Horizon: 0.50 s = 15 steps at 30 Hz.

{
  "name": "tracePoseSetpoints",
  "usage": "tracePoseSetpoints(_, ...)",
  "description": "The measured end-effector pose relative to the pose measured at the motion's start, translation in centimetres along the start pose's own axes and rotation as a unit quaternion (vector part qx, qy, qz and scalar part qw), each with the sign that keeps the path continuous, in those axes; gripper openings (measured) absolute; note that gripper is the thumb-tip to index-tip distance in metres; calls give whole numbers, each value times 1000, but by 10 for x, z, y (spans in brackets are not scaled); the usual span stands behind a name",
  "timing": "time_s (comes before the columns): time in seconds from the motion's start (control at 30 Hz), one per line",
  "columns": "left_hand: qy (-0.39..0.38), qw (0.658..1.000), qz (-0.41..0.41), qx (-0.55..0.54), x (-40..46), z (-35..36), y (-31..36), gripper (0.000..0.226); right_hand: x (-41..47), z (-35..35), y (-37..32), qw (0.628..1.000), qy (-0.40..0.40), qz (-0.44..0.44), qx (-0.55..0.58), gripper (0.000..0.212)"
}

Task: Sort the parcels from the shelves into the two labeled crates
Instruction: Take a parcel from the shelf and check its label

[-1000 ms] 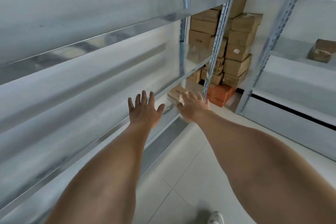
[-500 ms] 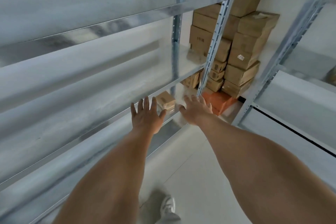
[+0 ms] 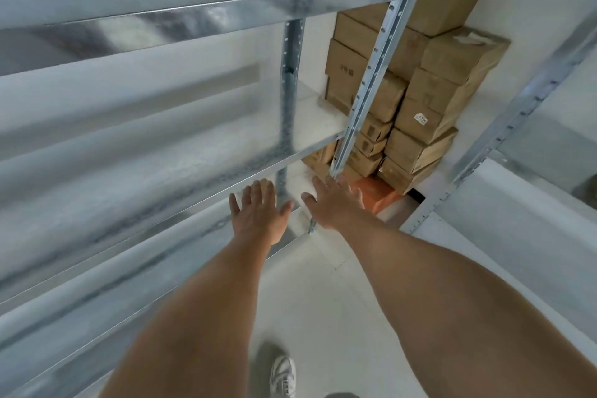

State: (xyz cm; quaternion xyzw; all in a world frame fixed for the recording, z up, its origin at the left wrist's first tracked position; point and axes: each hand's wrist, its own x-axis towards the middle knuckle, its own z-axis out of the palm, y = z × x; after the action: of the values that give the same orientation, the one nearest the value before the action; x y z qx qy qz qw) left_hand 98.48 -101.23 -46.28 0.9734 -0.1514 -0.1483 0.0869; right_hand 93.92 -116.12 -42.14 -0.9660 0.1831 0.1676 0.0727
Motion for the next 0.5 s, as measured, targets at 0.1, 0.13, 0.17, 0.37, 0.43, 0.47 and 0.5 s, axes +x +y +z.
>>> tracePoseSetpoints(0.1, -22, 1000, -20, 8, 15, 10, 17, 73, 25, 3, 19, 999, -21, -23, -3, 59)
tracePoseSetpoints(0.13, -24, 999, -30, 6, 21, 13, 21, 73, 34, 5, 25, 999, -28, -29, 2, 58)
tracePoseSetpoints(0.17, -26, 999, -40, 4, 27, 16, 25, 73, 44, 6, 31, 999, -34, -37, 3, 58)
tracePoseSetpoints(0.37, -51, 990, -130, -1, 60, 48, 44, 70, 112, 29, 64, 990, -72, -115, -40, 59)
tracePoseSetpoints(0.43, -53, 987, -152, -10, 73, 62, 46, 70, 138, 38, 70, 987, -81, -130, -52, 59)
tracePoseSetpoints(0.47, -53, 986, -160, -11, 80, 69, 46, 69, 150, 44, 71, 986, -83, -135, -54, 58)
tracePoseSetpoints(0.5, -55, 984, -168, -12, 87, 75, 46, 69, 160, 50, 71, 984, -86, -142, -56, 58)
